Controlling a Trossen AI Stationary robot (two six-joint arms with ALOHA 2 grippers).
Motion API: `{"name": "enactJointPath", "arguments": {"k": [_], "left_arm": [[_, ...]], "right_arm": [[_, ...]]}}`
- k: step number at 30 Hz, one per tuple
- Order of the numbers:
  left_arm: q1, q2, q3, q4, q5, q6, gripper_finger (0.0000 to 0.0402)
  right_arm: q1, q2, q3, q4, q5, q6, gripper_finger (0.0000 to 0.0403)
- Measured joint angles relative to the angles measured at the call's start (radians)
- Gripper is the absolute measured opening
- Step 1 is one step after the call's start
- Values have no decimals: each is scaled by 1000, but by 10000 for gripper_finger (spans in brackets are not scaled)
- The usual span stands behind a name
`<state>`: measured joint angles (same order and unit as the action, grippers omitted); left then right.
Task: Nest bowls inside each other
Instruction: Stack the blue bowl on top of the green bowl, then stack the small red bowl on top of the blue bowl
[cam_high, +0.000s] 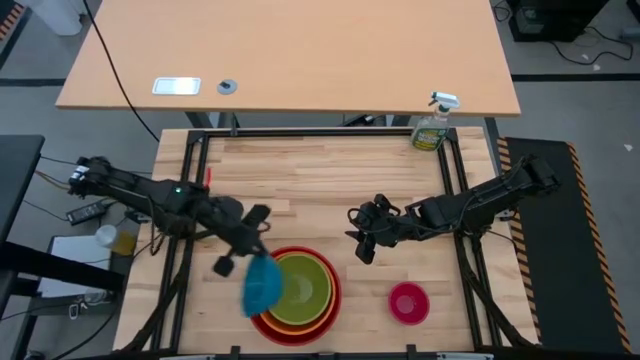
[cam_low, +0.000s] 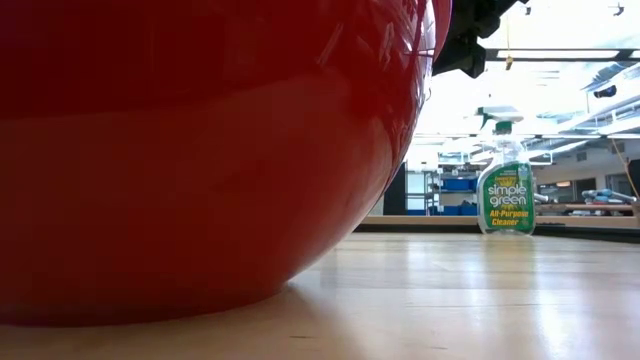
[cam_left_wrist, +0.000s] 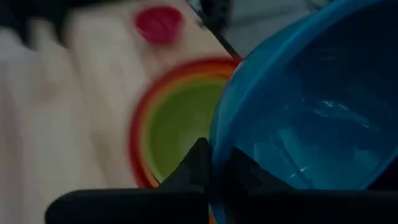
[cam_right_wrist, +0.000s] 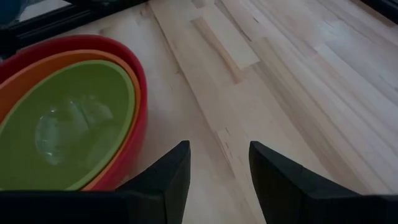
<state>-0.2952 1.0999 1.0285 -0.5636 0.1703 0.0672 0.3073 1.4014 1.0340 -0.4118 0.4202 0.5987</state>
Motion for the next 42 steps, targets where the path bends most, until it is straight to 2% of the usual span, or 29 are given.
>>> {"name": "enactJointPath", "arguments": {"k": [3, 6, 14, 19, 25, 28, 31, 36, 42], "left_arm": [[0, 65, 0, 116, -87, -37, 16], [0, 156, 0, 207, -113, -72, 16], [36, 422, -1, 178, -125, -135, 16], [39, 499, -1, 181, -95, -111, 40], [3, 494, -1, 198, -99, -45, 146], [-7, 455, -1, 197, -112, -22, 202], [-8, 389, -1, 153, -144, -8, 238], [-14, 274, -1, 68, -195, 6, 249], [-88, 230, -1, 3, -127, 19, 232]], "right_arm": [[0, 0, 0, 0, 1, 0, 170], [0, 0, 0, 0, 5, 1, 170], [0, -21, 0, -9, 5, 10, 170], [0, -22, 0, -8, 5, 11, 170], [0, -22, 0, -8, 5, 11, 170], [0, -22, 0, -8, 5, 11, 170], [0, -23, 0, -10, 5, 21, 170], [0, -23, 0, -17, -34, 43, 170], [17, -6, 0, 17, -53, 56, 169]]}}
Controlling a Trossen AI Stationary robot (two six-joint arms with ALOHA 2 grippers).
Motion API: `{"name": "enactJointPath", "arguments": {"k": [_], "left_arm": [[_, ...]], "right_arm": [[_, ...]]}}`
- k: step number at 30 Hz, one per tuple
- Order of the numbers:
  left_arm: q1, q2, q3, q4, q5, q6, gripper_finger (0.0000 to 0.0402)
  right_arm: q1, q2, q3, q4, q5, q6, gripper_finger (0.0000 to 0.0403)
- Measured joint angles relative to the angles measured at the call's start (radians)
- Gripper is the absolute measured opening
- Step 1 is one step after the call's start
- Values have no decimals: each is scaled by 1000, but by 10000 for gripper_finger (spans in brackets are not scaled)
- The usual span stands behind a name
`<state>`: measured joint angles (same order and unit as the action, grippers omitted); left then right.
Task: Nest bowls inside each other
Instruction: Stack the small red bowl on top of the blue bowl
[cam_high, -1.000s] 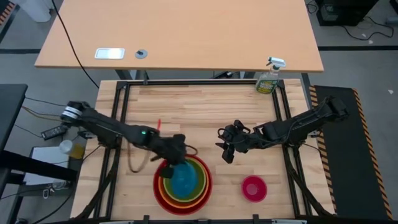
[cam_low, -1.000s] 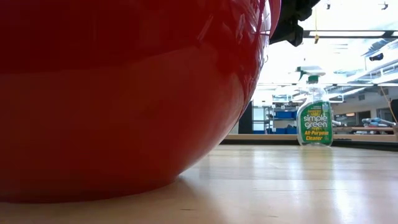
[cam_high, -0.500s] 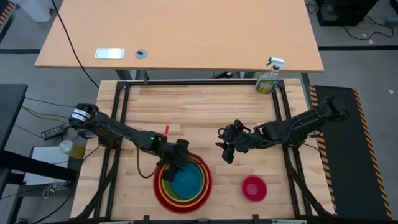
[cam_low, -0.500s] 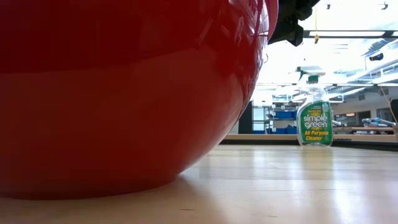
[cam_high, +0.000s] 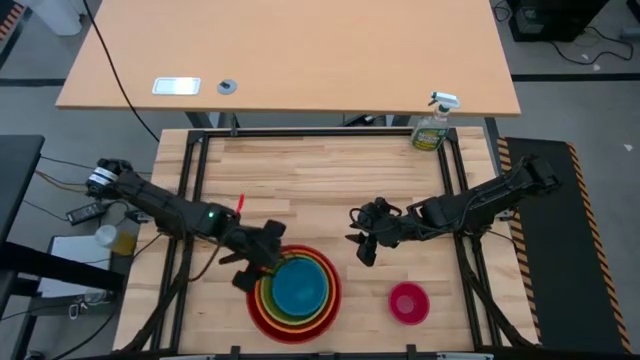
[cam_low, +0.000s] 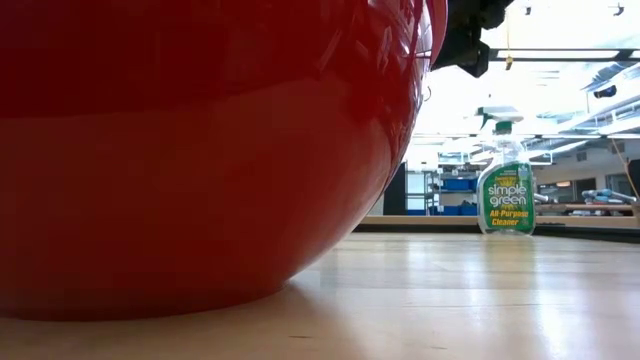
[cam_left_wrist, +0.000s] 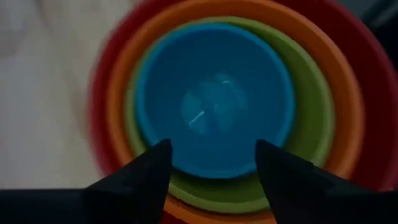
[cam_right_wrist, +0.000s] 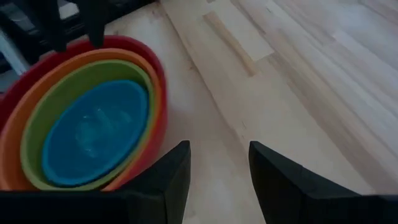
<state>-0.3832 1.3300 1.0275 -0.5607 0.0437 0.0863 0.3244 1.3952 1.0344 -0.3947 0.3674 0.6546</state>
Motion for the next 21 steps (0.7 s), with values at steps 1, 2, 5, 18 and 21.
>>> {"name": "enactJointPath", "arguments": {"k": [1, 2, 5, 18, 21], "left_arm": [[-17, -1, 0, -6, 0, 7, 229], [-35, -3, 0, -5, 0, 13, 225], [-87, -3, 0, 4, -45, 33, 212], [-215, -143, -178, 133, -314, 74, 180], [-219, -256, -193, 150, -347, 38, 180]], "right_arm": [[10, 11, 2, 27, 3, -6, 168], [22, 24, 10, 39, 5, -18, 166], [60, 82, 68, 32, 27, -47, 161], [102, 322, 384, -478, -175, 28, 163], [102, 343, 394, -590, -312, 94, 173]]}}
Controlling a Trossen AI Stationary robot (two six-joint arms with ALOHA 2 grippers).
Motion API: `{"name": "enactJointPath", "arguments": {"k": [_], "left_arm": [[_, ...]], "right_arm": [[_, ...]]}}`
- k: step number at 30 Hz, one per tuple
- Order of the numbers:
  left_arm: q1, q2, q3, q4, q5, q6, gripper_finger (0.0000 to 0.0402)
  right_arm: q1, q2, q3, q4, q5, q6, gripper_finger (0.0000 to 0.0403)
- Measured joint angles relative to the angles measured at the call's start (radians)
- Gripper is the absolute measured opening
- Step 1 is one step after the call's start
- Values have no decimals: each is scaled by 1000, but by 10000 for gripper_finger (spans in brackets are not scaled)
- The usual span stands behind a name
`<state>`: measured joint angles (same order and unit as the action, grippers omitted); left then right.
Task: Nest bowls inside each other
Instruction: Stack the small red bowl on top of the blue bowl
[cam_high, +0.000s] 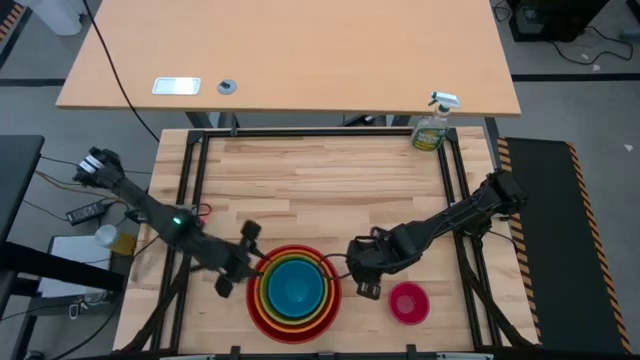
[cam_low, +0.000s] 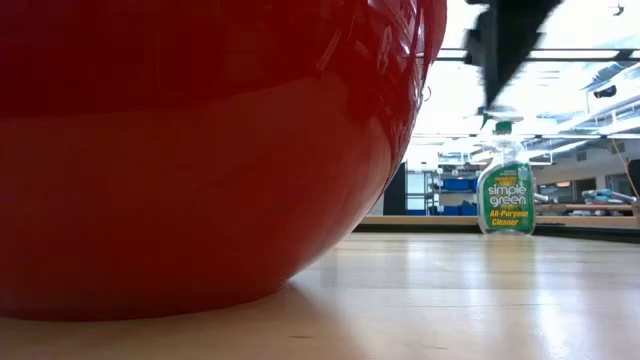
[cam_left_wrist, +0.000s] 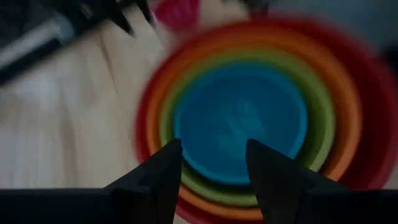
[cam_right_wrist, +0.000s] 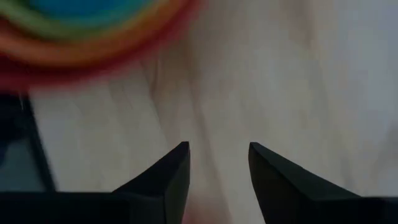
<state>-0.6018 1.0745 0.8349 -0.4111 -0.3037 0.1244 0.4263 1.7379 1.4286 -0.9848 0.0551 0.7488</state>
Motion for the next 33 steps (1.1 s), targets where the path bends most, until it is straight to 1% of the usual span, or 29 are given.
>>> {"name": "enactJointPath", "arguments": {"k": [3, 5, 7, 9, 12, 14, 18, 21, 24, 30, 33], "left_arm": [[0, -116, 0, 1, -2, -46, 180], [0, -181, 0, -4, -21, -84, 180], [0, -237, 0, -23, -50, -138, 180], [1, -284, 0, -48, -79, -194, 180], [1, -337, 0, -82, -121, -245, 180], [1, -364, 0, -91, -148, -260, 180], [1, -403, 0, -92, -172, -257, 180], [1, -409, 0, -95, -200, -241, 180], [4, -407, -1, -102, -205, -236, 180], [23, -402, -1, -109, -208, -227, 180], [29, -401, -1, -114, -208, -215, 180]], "right_arm": [[3, 7, -4, -118, -76, 88, 193], [14, 25, -6, -226, -93, 146, 211], [31, 42, -7, -291, -106, 190, 230], [53, 55, -7, -332, -136, 198, 246], [91, 71, -9, -323, -196, 224, 257], [120, 79, -10, -323, -207, 254, 255], [171, 94, -22, -329, -207, 281, 241], [191, 96, -67, -310, -211, 294, 227], [196, 96, -126, -280, -231, 301, 214], [186, 96, -238, -84, -259, 307, 196], [180, 96, -279, -16, -261, 308, 180]]}}
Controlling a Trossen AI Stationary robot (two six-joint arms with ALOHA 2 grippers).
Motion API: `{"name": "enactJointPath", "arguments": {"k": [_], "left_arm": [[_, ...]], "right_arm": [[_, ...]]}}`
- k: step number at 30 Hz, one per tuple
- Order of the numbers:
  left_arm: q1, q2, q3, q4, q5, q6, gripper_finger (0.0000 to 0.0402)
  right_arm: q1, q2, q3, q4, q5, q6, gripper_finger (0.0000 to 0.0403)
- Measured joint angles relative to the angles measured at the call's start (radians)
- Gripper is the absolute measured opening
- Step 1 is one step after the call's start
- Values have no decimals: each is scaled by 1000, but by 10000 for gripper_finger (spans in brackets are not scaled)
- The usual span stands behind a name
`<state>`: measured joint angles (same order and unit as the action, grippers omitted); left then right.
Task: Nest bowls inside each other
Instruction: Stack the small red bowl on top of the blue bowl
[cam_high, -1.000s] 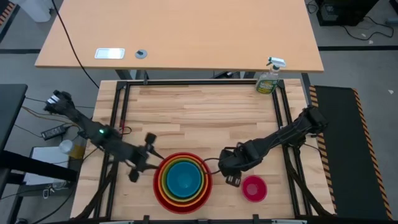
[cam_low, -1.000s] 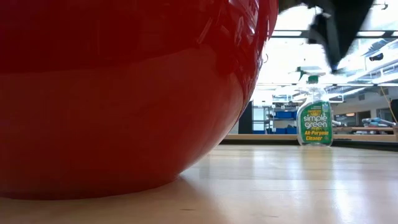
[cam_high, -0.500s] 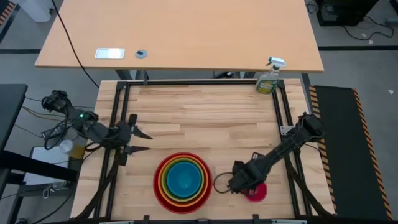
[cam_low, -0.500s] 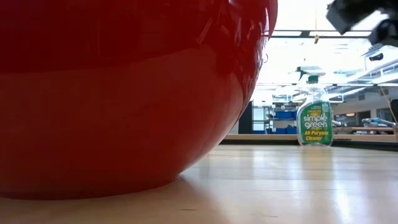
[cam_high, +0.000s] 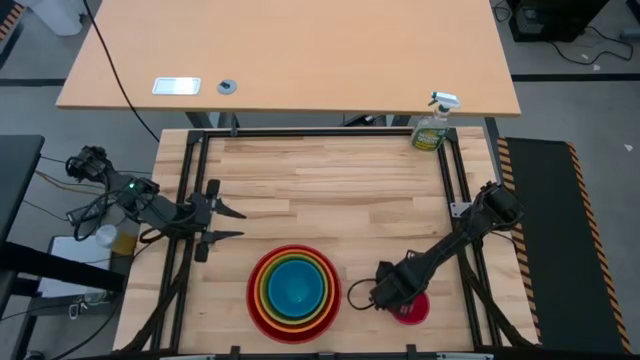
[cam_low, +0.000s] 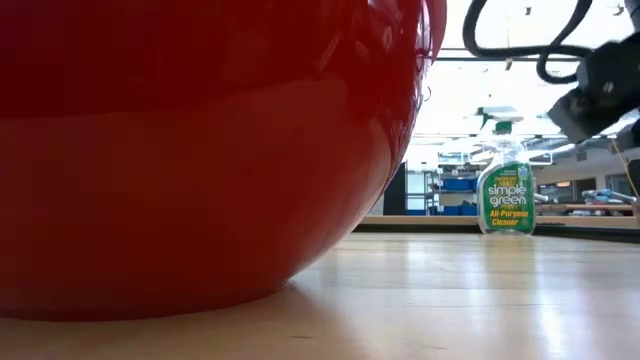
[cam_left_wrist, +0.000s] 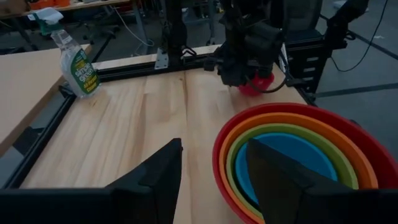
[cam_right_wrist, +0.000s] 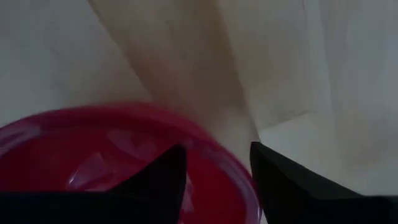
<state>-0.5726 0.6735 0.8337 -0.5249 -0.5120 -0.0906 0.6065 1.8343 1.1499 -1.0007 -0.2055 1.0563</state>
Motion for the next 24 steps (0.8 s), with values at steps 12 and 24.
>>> {"name": "enactJointPath", "arguments": {"k": [12, 24], "left_arm": [[0, 0, 0, -31, 0, -4, 180], [0, 0, 0, -76, 1, -41, 180]], "right_arm": [[-29, -41, -16, 48, -73, 13, 15], [-35, -276, 134, 103, 450, 5, 20]]}}
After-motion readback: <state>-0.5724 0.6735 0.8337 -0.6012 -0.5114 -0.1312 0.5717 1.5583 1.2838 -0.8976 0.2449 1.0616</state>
